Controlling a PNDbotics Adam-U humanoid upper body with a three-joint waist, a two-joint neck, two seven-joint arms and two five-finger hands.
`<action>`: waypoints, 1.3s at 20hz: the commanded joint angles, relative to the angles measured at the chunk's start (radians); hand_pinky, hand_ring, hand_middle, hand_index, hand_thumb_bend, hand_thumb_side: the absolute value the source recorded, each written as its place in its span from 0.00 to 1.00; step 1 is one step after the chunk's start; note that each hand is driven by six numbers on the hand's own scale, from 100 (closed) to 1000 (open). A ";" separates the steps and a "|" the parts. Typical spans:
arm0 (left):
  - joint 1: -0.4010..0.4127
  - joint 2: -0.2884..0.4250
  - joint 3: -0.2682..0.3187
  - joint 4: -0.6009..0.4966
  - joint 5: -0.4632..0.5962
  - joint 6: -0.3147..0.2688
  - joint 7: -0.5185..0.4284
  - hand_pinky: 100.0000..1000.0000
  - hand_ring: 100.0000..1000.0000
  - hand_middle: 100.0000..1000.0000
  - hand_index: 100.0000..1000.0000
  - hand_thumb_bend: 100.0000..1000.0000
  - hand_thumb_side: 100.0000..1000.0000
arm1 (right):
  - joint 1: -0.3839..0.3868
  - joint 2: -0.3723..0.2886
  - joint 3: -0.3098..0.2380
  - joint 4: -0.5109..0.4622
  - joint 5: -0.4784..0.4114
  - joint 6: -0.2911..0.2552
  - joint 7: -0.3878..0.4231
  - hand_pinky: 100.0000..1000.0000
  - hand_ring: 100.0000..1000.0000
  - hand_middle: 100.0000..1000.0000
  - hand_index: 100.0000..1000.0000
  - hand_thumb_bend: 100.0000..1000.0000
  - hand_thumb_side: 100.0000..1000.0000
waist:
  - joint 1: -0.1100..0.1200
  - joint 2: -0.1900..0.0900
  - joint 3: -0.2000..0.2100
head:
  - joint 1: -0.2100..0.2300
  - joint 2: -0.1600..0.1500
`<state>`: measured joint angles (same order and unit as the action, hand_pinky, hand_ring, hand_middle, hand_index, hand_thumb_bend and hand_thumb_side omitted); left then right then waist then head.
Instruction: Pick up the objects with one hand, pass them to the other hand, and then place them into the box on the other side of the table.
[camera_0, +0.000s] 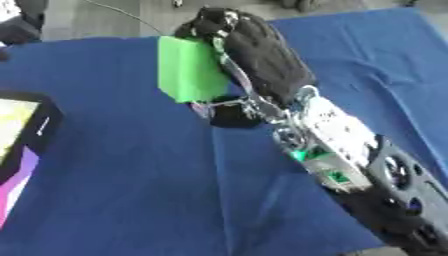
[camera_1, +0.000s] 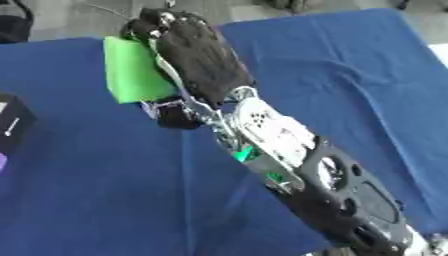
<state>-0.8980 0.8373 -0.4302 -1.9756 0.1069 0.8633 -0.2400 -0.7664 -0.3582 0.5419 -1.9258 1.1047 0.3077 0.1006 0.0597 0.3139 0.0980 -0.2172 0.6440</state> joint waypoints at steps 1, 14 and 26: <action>-0.040 -0.010 -0.038 -0.018 -0.110 0.035 -0.096 0.91 0.90 0.79 0.90 0.58 0.82 | -0.022 0.041 0.019 0.028 0.082 -0.002 0.011 0.70 0.61 0.53 0.66 0.12 0.00 | 0.003 -0.031 0.003 | -0.005 0.004; -0.078 -0.073 -0.082 -0.024 -0.237 0.043 -0.225 0.94 0.91 0.78 0.90 0.61 0.65 | -0.023 0.119 0.043 0.132 0.271 0.011 0.043 0.70 0.60 0.53 0.66 0.14 0.00 | 0.005 -0.019 0.010 | -0.012 0.006; -0.081 -0.050 -0.122 -0.020 -0.334 0.043 -0.334 1.00 0.95 0.79 0.91 0.57 0.46 | -0.020 0.126 0.059 0.145 0.238 0.050 -0.036 0.72 0.61 0.54 0.69 0.00 0.00 | 0.006 -0.033 0.013 | -0.017 0.013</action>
<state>-0.9593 0.7575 -0.5540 -1.9879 -0.2117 0.7893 -0.4452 -0.7739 -0.2403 0.5997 -1.7742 1.3508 0.3529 0.0830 0.0657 0.3133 0.1081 -0.2318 0.6574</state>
